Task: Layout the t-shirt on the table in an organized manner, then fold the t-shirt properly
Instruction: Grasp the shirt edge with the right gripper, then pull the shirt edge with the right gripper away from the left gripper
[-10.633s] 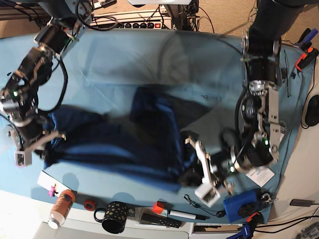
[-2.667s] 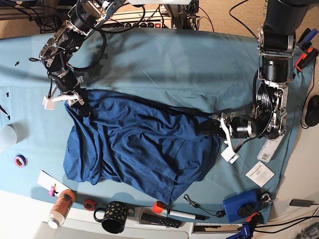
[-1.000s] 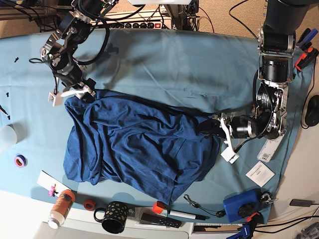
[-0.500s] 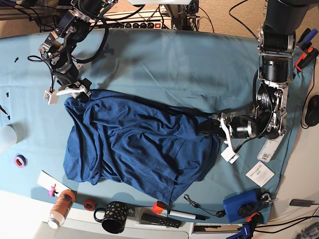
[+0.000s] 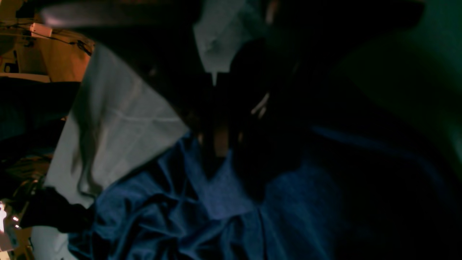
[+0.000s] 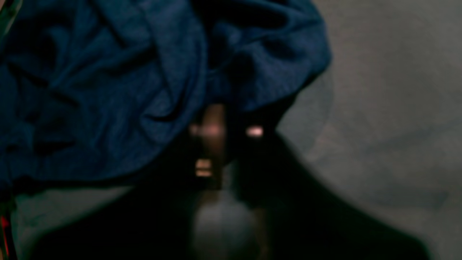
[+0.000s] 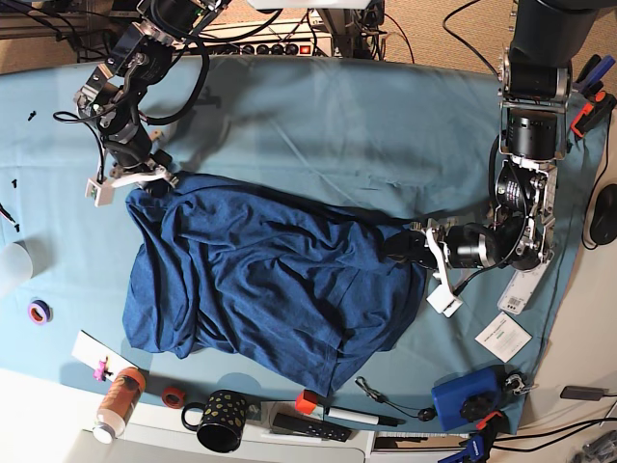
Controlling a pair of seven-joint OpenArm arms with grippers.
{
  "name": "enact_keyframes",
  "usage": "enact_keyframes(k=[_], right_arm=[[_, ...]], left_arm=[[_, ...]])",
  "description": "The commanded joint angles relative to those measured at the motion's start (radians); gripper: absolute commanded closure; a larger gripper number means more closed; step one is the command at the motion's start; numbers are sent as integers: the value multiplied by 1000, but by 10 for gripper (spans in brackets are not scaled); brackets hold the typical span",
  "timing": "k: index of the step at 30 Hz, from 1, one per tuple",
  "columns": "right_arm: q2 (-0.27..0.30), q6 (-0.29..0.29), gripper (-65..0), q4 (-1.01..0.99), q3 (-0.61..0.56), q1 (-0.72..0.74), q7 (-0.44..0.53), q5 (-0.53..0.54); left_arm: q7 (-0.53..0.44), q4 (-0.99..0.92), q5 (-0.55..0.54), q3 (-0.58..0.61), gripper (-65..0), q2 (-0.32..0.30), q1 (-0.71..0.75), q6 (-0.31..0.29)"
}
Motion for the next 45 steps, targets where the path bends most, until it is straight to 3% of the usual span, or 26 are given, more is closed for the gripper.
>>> enact_keyframes(k=[1, 7, 13, 28, 35, 45], right_arm=[[3, 16, 0, 14, 0, 18, 11, 34], [9, 80, 0, 14, 0, 17, 1, 92], [58, 138, 0, 47, 1, 16, -98, 203], [72, 140, 0, 356, 1, -106, -138, 211], [150, 140, 0, 411, 1, -131, -138, 107], [296, 137, 0, 411, 3, -158, -130, -47]], left_arm=[[-15, 16, -26, -4, 0, -8, -32, -5], [-15, 16, -26, -4, 0, -8, -32, -5], [-15, 16, -25, -4, 0, -8, -32, -5], [-15, 16, -27, -4, 0, -8, -32, -5], [10, 16, -43, -4, 0, -16, -31, -5], [86, 16, -198, -4, 0, -79, -31, -5]])
